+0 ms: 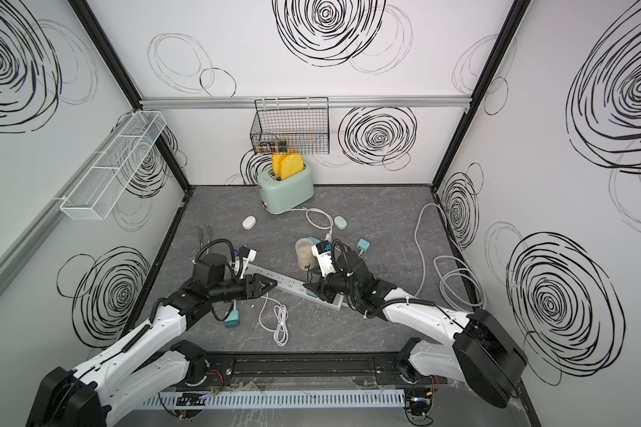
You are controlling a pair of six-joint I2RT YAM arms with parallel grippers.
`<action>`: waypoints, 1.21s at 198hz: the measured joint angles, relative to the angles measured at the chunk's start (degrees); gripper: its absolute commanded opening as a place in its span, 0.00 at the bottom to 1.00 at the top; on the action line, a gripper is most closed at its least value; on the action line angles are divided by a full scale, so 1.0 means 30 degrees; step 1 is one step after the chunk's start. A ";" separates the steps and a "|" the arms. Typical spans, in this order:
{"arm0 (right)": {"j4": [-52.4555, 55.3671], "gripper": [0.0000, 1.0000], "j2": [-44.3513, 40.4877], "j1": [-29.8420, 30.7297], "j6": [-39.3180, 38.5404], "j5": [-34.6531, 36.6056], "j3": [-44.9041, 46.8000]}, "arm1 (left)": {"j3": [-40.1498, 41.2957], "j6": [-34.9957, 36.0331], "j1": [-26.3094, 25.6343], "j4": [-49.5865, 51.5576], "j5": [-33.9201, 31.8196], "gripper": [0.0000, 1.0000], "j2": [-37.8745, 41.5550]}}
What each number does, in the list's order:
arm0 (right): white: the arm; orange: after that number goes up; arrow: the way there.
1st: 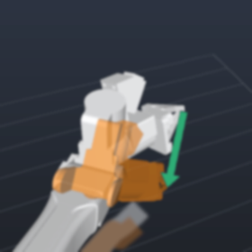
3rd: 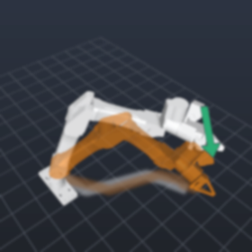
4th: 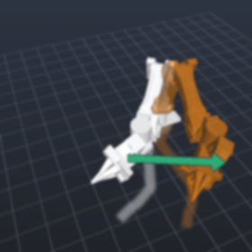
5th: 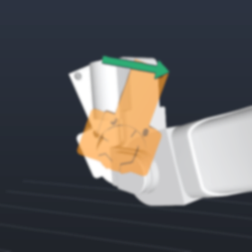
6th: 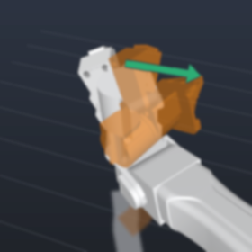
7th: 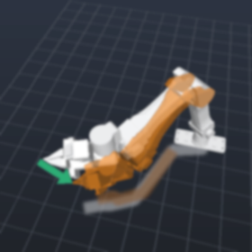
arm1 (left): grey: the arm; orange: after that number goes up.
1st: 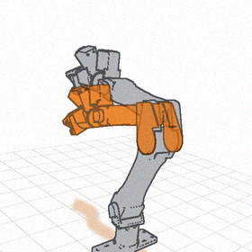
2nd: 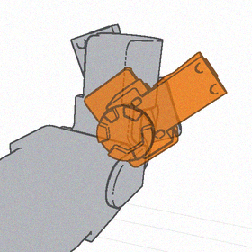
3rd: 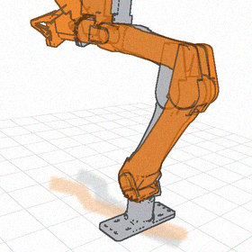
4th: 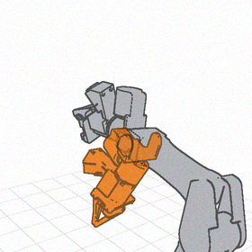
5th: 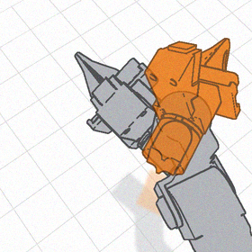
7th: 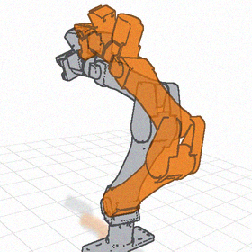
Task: Charge the bluetooth headset
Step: Insert the plug into the socket, then adjust the plug at the socket.
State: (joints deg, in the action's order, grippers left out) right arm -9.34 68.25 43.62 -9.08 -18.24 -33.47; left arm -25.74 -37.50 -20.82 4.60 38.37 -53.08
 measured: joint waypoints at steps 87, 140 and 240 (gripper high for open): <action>0.7577 0.50 0.0663 -0.1100 -0.0364 -0.0692 -0.3155 | 0.0000 0.0000 0.0000 -0.0022 0.0226 0.55 0.0138; 1.0003 0.48 0.3075 -0.0998 -0.1588 -0.0590 -0.5340 | 0.0007 -0.0015 0.0000 -0.0306 0.0299 0.55 0.0270; 1.0914 0.41 0.5180 -0.0233 -0.1851 0.1158 -0.6579 | 0.0007 -0.0015 0.0058 -0.0576 0.0459 0.55 0.0350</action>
State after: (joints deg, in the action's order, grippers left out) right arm 23.40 83.79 42.92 -14.63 -14.76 -53.21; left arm -25.71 -37.54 -20.64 2.87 39.75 -52.03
